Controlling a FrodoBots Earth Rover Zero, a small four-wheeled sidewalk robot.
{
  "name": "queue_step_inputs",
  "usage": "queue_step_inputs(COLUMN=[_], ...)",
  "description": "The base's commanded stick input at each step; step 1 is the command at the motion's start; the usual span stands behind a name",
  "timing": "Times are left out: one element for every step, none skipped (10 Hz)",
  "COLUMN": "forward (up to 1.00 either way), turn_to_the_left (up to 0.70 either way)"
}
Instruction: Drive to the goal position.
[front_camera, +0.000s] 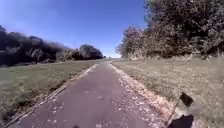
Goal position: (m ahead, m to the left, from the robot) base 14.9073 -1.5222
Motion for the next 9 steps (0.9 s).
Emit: queue_step_inputs(forward=[0.70, 0.70, 0.70, 0.70, 0.70, 0.70, 0.70, 0.70, 0.70], turn_to_the_left=[0.02, 0.02, 0.02, 0.02, 0.02, 0.02, 0.02, 0.02, 0.02])
